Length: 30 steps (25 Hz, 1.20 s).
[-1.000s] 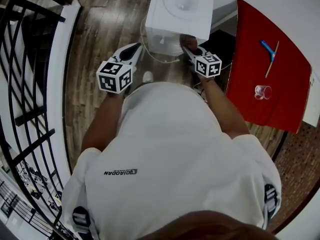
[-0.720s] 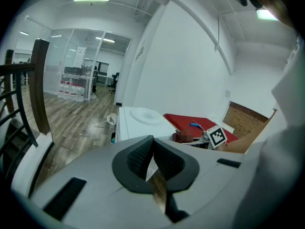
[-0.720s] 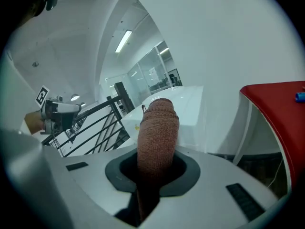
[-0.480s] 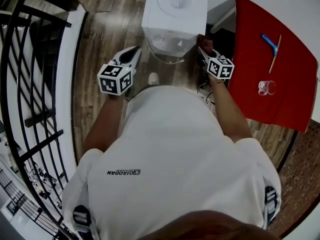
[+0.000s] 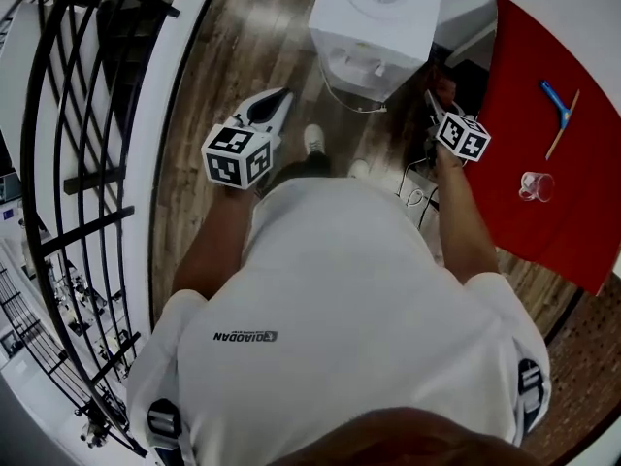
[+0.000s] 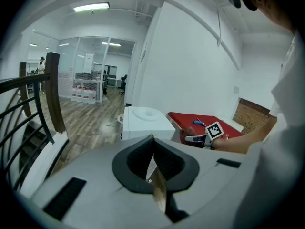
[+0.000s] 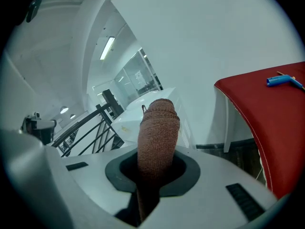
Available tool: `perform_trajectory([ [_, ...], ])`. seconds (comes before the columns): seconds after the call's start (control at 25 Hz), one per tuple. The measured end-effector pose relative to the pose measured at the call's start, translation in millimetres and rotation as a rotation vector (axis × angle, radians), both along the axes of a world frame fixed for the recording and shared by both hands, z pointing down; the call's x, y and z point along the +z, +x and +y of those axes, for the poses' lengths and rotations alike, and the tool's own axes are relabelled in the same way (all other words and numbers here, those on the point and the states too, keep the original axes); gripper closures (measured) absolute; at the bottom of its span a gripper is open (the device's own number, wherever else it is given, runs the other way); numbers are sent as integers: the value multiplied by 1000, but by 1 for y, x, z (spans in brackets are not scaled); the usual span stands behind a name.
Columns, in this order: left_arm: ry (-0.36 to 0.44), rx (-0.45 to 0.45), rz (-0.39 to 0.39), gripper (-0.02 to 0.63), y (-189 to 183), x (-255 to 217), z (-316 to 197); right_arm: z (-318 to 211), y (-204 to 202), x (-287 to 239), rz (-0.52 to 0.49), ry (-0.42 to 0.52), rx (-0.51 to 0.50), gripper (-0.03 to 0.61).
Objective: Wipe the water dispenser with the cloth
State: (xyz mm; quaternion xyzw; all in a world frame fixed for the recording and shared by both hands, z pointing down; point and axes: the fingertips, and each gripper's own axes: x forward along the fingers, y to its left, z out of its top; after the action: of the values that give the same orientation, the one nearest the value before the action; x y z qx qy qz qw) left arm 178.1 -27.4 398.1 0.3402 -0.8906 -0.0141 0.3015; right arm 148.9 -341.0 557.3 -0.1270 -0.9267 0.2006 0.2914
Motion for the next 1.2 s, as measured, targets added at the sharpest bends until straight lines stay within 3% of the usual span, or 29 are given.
perform_trajectory([
  [0.28,-19,-66,-29,621,17,-10,37,42,14,-43,-61,-88,-48,515],
  [0.48,8,-105,-68,621,9,-22,74,113,37,-85,-122,-134,-162,515],
  [0.64,16,-85,-103,621,6,-27,116,174,48,-98,-133,-135,-200,515],
  [0.96,40,-7,-127,621,15,-14,239,301,70,-106,-125,-145,-123,515],
  [1.2,56,74,-161,621,25,-19,325,384,92,-126,-141,-93,-77,515],
])
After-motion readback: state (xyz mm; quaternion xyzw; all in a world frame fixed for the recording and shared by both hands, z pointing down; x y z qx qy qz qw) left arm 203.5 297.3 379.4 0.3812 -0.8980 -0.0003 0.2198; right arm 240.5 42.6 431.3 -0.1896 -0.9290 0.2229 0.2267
